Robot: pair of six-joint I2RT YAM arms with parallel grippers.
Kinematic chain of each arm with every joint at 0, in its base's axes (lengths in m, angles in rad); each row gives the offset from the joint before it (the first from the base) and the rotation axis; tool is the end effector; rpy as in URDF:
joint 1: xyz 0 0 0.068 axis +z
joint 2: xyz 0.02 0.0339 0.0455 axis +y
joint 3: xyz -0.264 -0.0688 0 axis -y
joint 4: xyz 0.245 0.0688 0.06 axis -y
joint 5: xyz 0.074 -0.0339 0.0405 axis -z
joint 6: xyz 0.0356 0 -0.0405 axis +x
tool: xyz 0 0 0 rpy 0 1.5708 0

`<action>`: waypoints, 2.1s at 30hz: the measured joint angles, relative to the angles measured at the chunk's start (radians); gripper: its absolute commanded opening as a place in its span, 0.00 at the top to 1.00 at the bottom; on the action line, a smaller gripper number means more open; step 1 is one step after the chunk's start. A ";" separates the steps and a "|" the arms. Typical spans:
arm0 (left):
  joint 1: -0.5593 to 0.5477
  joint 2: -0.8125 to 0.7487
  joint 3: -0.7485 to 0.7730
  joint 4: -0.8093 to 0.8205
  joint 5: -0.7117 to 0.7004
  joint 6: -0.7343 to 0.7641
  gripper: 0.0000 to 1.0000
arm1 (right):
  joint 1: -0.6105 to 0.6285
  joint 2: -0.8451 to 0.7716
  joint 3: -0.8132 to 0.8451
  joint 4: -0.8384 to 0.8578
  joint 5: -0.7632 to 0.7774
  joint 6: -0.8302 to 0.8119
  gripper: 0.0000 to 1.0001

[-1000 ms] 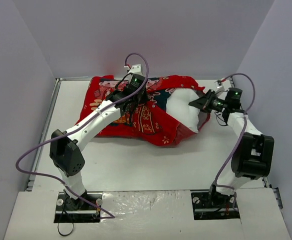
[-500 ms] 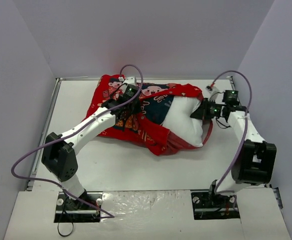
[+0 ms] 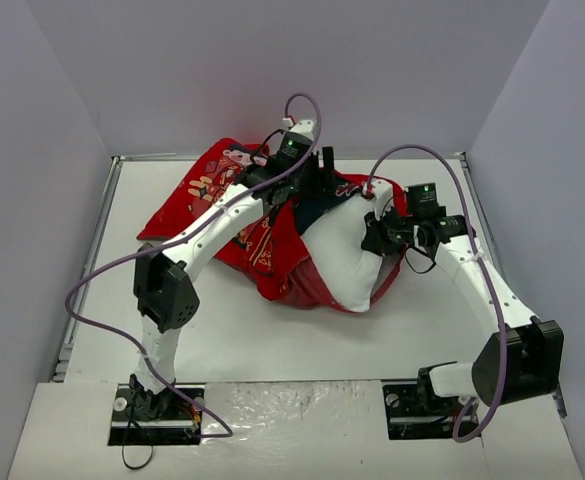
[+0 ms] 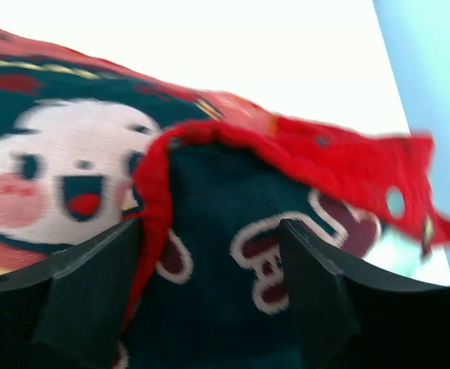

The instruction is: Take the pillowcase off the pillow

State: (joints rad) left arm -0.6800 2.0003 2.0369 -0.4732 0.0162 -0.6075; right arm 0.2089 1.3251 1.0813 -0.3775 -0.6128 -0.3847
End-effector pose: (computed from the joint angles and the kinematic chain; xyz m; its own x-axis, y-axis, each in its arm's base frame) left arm 0.3666 -0.2972 0.3761 -0.6354 -0.2202 -0.7401 0.3379 0.7826 -0.5229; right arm 0.2813 0.0806 0.3086 -0.2925 -0.3758 -0.8793 -0.7950 0.6066 0.0052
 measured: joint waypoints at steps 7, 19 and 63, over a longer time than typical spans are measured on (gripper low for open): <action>-0.065 -0.109 -0.180 0.082 0.056 0.038 0.26 | -0.081 0.005 0.000 0.000 -0.036 0.129 1.00; -0.437 -0.571 -0.763 0.239 -0.104 -0.022 0.23 | -0.150 0.171 0.018 0.217 -0.073 0.630 1.00; -0.159 -0.426 -0.187 0.087 -0.237 0.133 0.10 | -0.122 0.098 0.043 0.194 -0.103 0.383 1.00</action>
State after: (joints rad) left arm -0.8394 1.5745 1.8500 -0.3866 -0.2203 -0.4744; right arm 0.0868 1.4227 1.1244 -0.1833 -0.7155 -0.0017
